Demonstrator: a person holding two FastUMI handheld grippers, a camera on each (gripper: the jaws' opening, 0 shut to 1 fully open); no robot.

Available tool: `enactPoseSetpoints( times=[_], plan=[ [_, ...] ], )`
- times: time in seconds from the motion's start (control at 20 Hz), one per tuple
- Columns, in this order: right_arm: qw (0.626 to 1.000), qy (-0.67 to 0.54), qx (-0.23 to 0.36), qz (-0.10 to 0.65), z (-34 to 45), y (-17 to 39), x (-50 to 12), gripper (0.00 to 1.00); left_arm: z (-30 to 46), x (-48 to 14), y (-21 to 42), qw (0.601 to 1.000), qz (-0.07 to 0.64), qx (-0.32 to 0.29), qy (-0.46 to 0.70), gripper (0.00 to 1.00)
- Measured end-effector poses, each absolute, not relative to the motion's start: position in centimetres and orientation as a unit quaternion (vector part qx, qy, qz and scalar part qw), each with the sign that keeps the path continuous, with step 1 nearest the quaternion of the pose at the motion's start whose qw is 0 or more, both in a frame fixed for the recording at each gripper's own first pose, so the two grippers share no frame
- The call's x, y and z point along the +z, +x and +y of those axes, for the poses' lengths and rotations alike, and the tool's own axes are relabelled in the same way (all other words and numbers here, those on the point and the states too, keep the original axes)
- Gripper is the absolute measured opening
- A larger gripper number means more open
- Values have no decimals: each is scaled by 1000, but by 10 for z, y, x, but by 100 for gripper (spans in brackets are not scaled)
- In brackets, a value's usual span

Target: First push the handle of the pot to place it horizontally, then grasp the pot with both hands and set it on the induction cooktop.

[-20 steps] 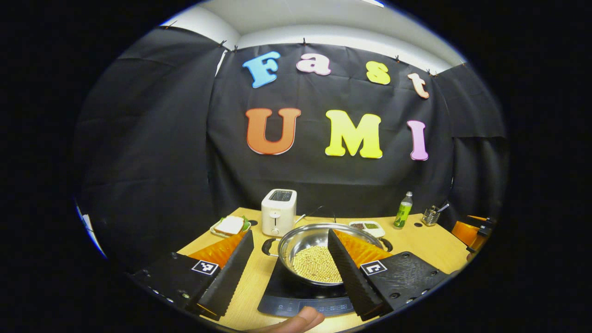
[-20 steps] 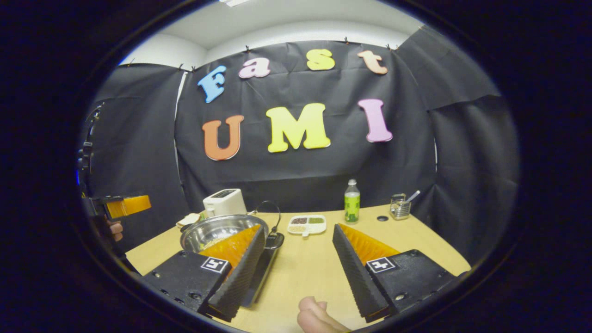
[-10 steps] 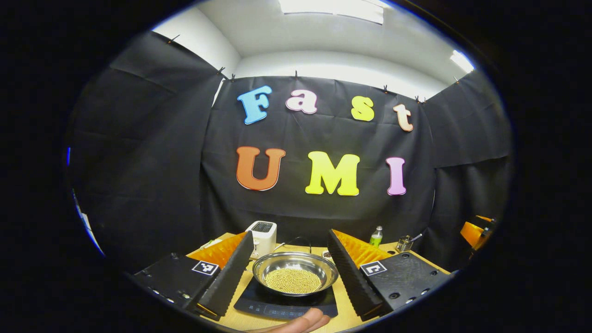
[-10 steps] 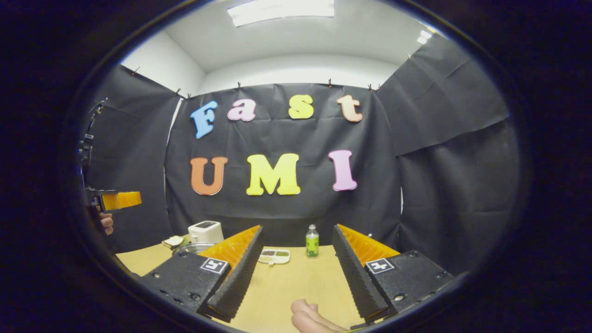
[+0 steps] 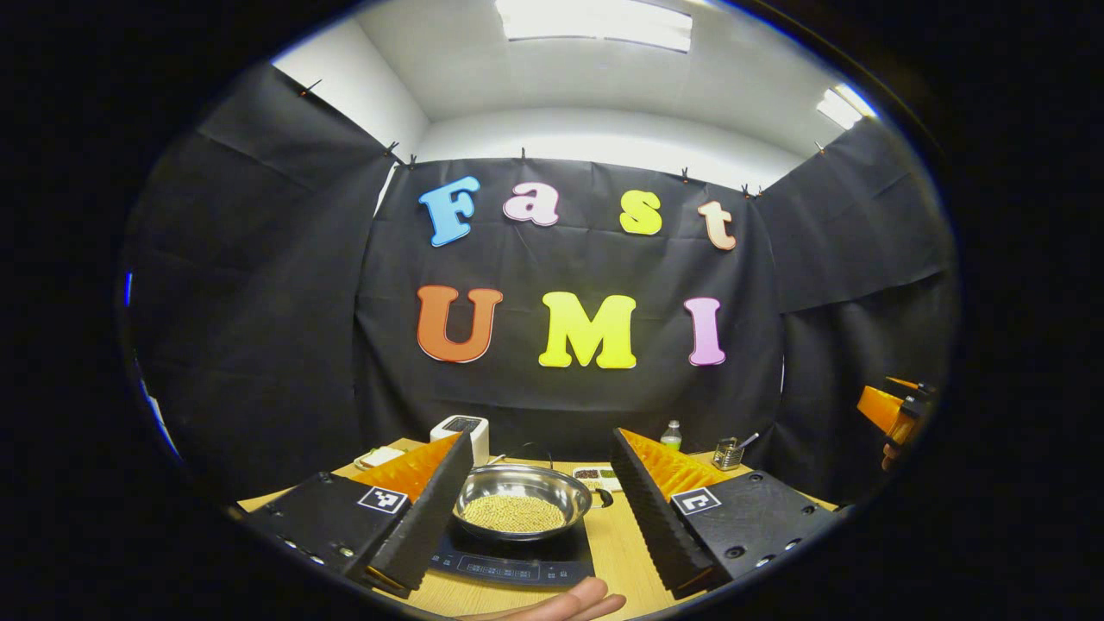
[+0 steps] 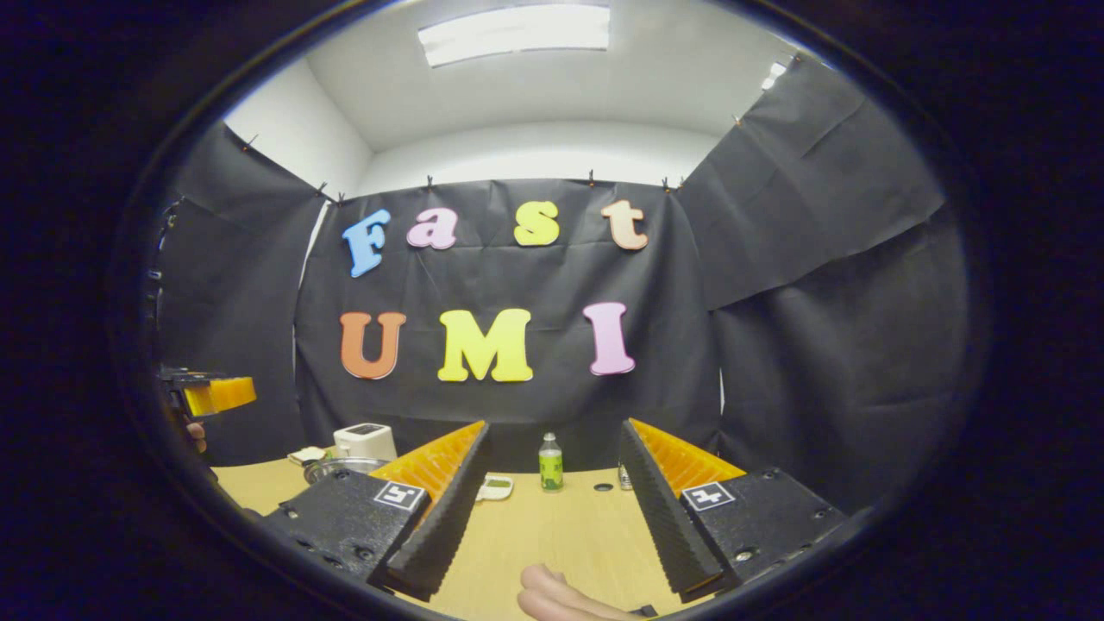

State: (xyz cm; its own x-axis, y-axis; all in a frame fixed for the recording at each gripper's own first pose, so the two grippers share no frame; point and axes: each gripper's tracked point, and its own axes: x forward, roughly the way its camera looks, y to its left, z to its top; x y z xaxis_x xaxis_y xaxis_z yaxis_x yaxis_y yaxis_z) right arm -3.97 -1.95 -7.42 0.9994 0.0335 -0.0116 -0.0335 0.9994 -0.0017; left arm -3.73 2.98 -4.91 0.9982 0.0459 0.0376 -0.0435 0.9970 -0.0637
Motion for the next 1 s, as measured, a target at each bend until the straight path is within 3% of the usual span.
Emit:
enactPoseSetpoints(
  times=[0.25, 1.0],
  plan=[
    [1000, -10, -10, 4, -37, -40, -75, 92, 29, -46, -39, 999, -30, 33, -28, 95],
    [1000, 11, 6, 18, -27, -44, -82, 92, 23, -63, -34, 1000, -11, 27, -11, 95]
  ],
)
